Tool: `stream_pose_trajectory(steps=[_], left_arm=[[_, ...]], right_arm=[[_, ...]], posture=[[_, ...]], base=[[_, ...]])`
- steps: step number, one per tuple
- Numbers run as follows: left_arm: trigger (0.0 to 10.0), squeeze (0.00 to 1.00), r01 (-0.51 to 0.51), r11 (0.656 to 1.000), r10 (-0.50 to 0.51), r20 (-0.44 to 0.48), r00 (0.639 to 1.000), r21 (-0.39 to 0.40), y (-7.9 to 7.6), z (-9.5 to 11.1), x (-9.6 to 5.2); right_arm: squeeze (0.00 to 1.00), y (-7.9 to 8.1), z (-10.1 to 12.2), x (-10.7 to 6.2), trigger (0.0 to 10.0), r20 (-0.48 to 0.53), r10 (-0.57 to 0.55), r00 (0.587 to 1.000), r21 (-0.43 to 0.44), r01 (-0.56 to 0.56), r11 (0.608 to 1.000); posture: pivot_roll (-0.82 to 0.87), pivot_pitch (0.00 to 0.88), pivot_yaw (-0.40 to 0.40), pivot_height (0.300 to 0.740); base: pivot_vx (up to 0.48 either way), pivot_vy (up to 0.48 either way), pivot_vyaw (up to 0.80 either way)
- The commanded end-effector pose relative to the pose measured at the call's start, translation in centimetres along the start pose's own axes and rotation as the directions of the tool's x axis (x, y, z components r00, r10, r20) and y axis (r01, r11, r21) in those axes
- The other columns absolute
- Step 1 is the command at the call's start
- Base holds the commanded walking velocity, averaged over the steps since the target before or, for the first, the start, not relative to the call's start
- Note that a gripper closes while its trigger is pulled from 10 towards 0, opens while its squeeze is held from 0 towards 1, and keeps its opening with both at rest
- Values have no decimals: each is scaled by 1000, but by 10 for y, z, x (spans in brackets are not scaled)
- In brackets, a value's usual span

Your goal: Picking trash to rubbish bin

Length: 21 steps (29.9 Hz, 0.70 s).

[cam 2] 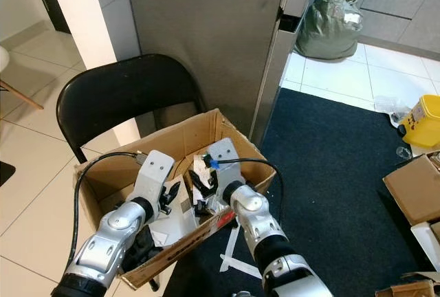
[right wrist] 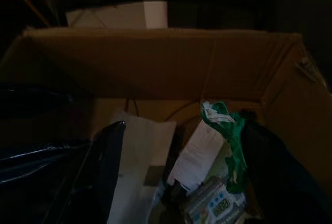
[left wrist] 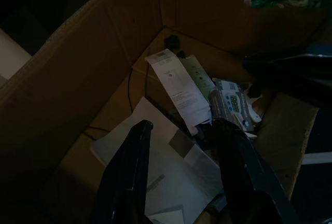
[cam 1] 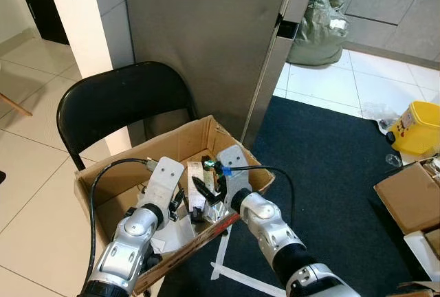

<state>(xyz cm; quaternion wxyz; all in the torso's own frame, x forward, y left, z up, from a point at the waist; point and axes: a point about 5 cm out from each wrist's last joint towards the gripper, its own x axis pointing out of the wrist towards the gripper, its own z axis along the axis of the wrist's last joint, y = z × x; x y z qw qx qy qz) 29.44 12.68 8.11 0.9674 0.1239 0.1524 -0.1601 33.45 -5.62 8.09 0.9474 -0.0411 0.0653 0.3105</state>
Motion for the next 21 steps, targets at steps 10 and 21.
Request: stream_pose_trajectory(steps=[10,21], left_arm=[[10000,0,-1,1000,1,-18,1000,18,1,-2,-3],[10000,0,13,995,-9,-40,999,96,3,-9,-7]], right_arm=[[0,18,-15,11,10000,-172,45,984,193,-11,981],[0,22,-19,11,10000,-210,62,976,231,-12,973]], posture=[[35,135,-68,740],[37,138,-71,740]], base=[[0,0,0],[0,0,0]])
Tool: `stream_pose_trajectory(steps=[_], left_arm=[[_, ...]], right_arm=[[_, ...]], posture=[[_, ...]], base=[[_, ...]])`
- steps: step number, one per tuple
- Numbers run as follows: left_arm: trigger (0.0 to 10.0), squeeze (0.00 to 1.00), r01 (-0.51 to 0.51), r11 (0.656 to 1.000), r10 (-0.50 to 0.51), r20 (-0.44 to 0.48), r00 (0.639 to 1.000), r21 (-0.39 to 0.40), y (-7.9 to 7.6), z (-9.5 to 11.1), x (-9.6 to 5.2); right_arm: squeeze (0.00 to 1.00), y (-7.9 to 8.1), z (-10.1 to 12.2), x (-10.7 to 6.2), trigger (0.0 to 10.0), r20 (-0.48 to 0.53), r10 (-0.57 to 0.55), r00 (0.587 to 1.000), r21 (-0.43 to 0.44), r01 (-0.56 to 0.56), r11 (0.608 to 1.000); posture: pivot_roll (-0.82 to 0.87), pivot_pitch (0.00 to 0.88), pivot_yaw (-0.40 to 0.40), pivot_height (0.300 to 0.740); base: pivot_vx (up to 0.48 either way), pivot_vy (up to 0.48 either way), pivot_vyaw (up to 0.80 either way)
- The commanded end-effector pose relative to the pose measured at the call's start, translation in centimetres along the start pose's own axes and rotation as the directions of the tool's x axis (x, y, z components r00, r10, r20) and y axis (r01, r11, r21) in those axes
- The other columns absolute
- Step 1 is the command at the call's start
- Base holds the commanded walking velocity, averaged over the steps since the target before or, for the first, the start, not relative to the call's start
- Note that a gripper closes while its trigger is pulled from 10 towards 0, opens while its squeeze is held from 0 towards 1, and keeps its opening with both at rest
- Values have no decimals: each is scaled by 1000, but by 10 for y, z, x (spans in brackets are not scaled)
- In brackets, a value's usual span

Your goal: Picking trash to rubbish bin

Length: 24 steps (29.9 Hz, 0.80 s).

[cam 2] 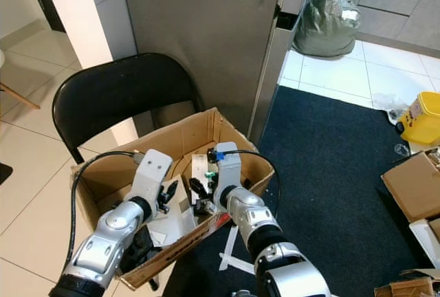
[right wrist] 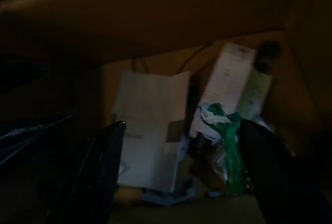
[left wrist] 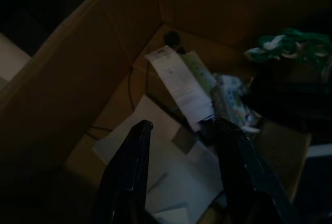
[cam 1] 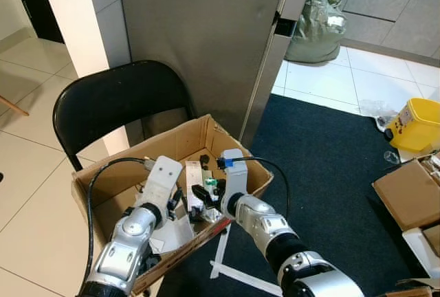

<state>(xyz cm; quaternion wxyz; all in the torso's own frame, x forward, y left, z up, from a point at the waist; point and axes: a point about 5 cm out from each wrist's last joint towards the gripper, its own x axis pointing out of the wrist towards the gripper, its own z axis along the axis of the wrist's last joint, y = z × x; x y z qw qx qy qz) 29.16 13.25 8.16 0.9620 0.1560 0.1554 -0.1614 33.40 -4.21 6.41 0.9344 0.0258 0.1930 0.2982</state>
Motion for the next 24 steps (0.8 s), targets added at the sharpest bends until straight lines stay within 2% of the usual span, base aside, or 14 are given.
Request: stream_pose_trajectory(steps=[1,2,3,4,6,9,10,13,17,18,20,22,23,24], left_arm=[[10000,0,21,999,-20,-25,999,48,-2,-8,-3],[10000,0,21,999,-20,-25,999,48,-2,-8,-3],[10000,0,44,994,-41,-32,999,104,-2,-10,-3],[10000,0,48,986,-43,-36,998,158,1,-12,-4],[10000,0,51,980,-44,-38,998,194,3,-13,-4],[10000,0,20,956,-17,-12,1000,293,12,-13,-5],[10000,0,18,931,-19,0,1000,364,14,-14,-7],[10000,0,8,871,-18,16,1000,491,15,-18,-10],[10000,0,-37,813,28,25,999,580,19,-24,-13],[10000,0,-37,813,28,25,999,580,19,-24,-13],[10000,0,-59,779,45,39,998,624,20,-26,-14],[10000,0,-46,729,10,56,998,683,16,-27,-13],[10000,0,-46,729,10,56,998,683,16,-27,-13],[10000,0,-34,710,-14,63,998,704,14,-27,-13]], right_arm=[[0,10,-6,2,10000,-5,53,999,119,-52,992],[0,10,-6,2,10000,-5,53,999,119,-52,992],[0,8,-2,2,10000,28,44,999,173,-49,984],[0,8,1,1,10000,55,55,997,182,-65,981],[0,8,2,1,10000,69,65,996,163,-75,984],[0,5,11,0,10000,144,67,987,258,-103,961],[0,5,14,-1,10000,169,69,983,290,-117,950],[0,2,18,-2,10000,202,68,977,370,-140,919],[0,1,22,-3,10000,230,87,969,442,-184,878],[0,1,22,-3,10000,230,87,969,442,-184,878],[0,1,23,-3,10000,232,99,968,470,-201,859],[0,4,22,-4,10000,237,139,962,474,-239,847],[0,4,22,-4,10000,237,139,962,474,-239,847],[0,5,22,-4,10000,241,154,958,472,-255,844]], posture=[[37,138,-71,740],[37,138,-71,740],[48,146,-74,740],[46,146,-73,740],[46,146,-73,740],[51,146,-74,740],[51,144,-75,740],[52,145,-77,740],[51,142,-83,740],[51,142,-83,740],[51,142,-83,740],[53,140,-88,740],[53,140,-88,740],[52,137,-89,740]], base=[[0,0,0],[0,0,0],[0,0,0],[0,0,0],[0,0,0],[0,0,0],[0,0,0],[0,0,0],[0,0,0],[0,0,0],[0,0,0],[0,0,0],[0,0,0],[0,0,0]])
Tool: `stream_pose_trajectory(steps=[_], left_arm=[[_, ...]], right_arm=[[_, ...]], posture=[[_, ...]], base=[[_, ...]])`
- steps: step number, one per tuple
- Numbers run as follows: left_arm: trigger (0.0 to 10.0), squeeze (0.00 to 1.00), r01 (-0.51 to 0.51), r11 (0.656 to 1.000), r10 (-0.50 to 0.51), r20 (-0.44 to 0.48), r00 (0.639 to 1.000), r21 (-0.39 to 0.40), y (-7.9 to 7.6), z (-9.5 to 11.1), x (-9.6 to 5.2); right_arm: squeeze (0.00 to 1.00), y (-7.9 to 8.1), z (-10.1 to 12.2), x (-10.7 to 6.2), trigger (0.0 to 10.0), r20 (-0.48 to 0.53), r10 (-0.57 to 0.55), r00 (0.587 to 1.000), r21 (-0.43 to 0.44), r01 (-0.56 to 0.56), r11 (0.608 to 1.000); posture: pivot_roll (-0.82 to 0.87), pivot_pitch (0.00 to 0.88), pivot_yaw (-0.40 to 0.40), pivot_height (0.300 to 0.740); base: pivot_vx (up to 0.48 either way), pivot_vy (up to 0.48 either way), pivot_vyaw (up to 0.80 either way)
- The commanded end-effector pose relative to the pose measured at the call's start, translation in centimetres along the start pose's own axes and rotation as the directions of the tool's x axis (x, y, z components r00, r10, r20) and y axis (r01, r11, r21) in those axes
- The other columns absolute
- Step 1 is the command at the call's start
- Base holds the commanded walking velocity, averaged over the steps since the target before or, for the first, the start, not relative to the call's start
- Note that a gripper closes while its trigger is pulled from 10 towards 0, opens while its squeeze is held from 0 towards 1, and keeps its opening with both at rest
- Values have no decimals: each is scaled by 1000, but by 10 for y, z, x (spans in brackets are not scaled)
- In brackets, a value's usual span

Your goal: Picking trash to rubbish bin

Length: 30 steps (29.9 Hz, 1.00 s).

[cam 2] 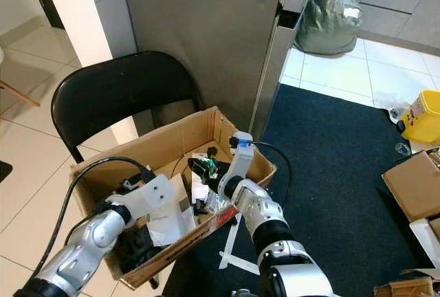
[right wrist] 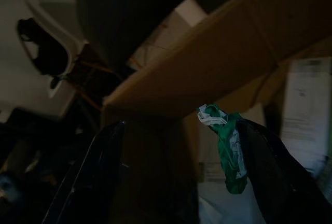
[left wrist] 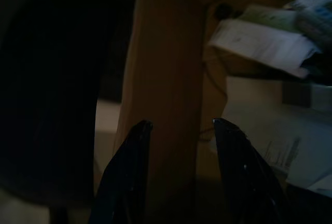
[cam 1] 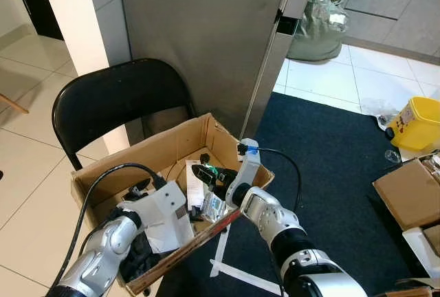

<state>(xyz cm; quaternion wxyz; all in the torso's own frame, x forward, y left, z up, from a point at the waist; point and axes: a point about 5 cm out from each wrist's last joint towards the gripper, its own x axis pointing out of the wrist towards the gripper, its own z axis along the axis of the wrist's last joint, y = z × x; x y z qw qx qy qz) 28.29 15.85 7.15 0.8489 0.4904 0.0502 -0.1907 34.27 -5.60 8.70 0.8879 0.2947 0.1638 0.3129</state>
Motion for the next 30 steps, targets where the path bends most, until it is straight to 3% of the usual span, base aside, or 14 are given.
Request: stream_pose_trajectory(steps=[1,2,9,17,26,30], left_arm=[[10000,0,49,997,-51,34,998,66,-9,0,-2],[10000,0,68,992,-80,117,990,103,-13,8,-1],[10000,0,68,986,-104,234,967,154,-14,17,4],[10000,0,73,954,-143,229,963,290,-7,7,11],[10000,0,67,916,-201,309,930,396,-4,13,12],[10000,0,13,897,-169,316,934,442,0,10,14]], right_arm=[[0,15,-11,7,10000,-12,60,998,44,-59,997],[0,19,-9,7,10000,3,88,996,81,-88,993],[0,27,-4,9,10000,22,145,989,118,-147,982],[0,31,-2,8,10000,35,189,981,173,-192,966],[0,31,-1,4,10000,43,203,978,212,-207,955],[0,33,1,4,10000,60,215,975,227,-223,948]], posture=[[52,137,-89,740],[54,133,-90,740],[51,128,-88,740],[51,114,-94,740],[52,112,-98,740],[52,112,-98,740]], base=[[0,0,0],[0,0,0],[0,0,0],[0,0,0],[0,0,0],[0,0,0]])
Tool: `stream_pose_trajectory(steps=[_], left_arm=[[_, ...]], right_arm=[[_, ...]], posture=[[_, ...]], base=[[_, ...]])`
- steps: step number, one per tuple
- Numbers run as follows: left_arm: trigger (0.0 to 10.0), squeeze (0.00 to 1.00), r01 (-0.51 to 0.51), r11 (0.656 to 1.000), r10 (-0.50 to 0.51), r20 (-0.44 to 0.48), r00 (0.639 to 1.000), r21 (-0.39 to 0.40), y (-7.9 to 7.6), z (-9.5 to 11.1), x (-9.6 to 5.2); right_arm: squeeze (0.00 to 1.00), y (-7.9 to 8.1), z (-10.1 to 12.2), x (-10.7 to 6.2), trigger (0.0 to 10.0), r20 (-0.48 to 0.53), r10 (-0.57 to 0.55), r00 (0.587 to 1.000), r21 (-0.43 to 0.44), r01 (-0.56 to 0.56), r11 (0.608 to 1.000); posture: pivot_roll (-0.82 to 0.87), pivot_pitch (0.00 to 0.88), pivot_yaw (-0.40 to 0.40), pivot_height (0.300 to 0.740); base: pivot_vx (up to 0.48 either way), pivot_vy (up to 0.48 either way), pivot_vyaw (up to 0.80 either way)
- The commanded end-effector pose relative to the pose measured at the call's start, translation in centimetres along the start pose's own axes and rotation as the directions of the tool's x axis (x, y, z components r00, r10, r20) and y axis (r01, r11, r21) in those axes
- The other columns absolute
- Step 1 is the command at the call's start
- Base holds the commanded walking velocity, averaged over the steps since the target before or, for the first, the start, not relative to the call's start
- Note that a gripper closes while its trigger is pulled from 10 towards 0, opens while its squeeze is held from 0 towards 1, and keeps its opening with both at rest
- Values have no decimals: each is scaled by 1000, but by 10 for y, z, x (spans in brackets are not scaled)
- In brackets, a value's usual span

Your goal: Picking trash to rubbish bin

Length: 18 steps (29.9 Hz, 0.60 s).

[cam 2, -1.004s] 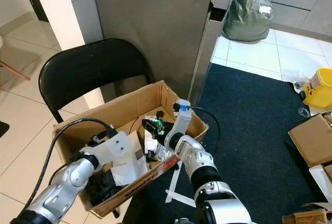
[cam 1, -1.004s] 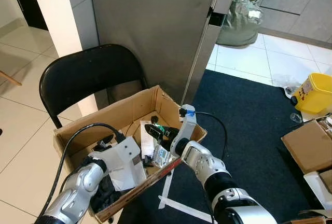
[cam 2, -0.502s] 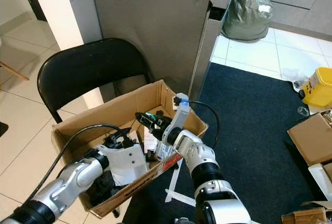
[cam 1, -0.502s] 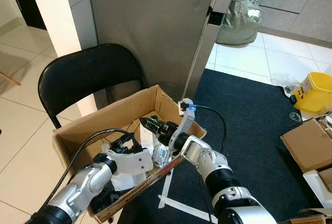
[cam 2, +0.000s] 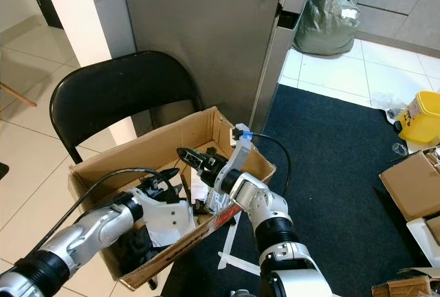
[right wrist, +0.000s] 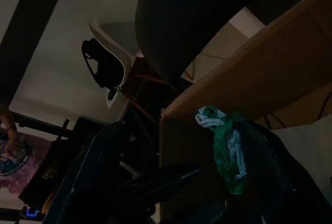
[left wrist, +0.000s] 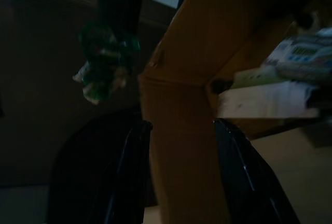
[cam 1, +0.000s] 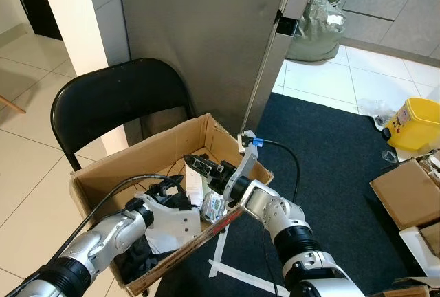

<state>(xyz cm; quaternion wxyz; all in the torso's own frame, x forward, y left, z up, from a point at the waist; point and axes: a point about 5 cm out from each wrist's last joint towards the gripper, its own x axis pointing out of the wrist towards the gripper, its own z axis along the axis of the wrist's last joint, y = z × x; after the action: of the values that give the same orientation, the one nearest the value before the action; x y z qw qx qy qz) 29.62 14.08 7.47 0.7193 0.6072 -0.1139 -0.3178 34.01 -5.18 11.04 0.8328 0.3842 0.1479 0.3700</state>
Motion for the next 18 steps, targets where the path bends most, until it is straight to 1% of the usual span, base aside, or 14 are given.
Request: stream_pose_trajectory(steps=[1,2,3,4,7,10,13,15,17,18], left_arm=[[10000,0,-13,999,13,-9,1000,46,0,-7,-5],[10000,0,-13,999,13,-9,1000,46,0,-7,-5],[10000,0,-56,997,58,-30,998,47,4,-12,-6],[10000,0,-78,996,80,-38,996,50,7,-14,-6],[10000,0,-132,988,134,-29,991,77,12,-16,-7],[10000,0,-233,968,232,25,972,90,22,-14,-10],[10000,0,-285,953,279,67,958,104,26,-12,-11],[10000,0,-285,953,279,67,958,104,26,-12,-11],[10000,0,-342,935,332,106,937,99,32,-9,-12],[10000,0,-342,935,332,106,937,99,32,-9,-12]], right_arm=[[0,11,-16,7,10000,7,53,999,71,-54,996],[0,11,-16,7,10000,7,53,999,71,-54,996],[0,13,-15,7,10000,9,60,998,72,-61,996],[0,13,-15,7,10000,12,62,998,73,-63,995],[0,14,-14,6,10000,18,71,997,80,-72,994],[0,16,-14,6,10000,21,88,996,85,-89,992],[0,17,-14,6,10000,21,94,995,87,-96,992],[0,17,-14,6,10000,21,94,995,87,-96,992],[0,18,-13,5,10000,27,99,995,90,-101,991],[0,18,-13,5,10000,27,99,995,90,-101,991]], posture=[[52,117,-96,740],[52,117,-96,740],[52,117,-96,740],[52,117,-96,740],[54,122,-103,740],[55,124,-106,740],[55,125,-106,740],[55,125,-106,740],[54,126,-104,740],[54,126,-104,740]], base=[[0,0,0],[0,0,0],[0,0,0],[0,0,0],[0,0,0],[0,0,0],[0,0,0],[0,0,0],[0,0,0],[0,0,0]])
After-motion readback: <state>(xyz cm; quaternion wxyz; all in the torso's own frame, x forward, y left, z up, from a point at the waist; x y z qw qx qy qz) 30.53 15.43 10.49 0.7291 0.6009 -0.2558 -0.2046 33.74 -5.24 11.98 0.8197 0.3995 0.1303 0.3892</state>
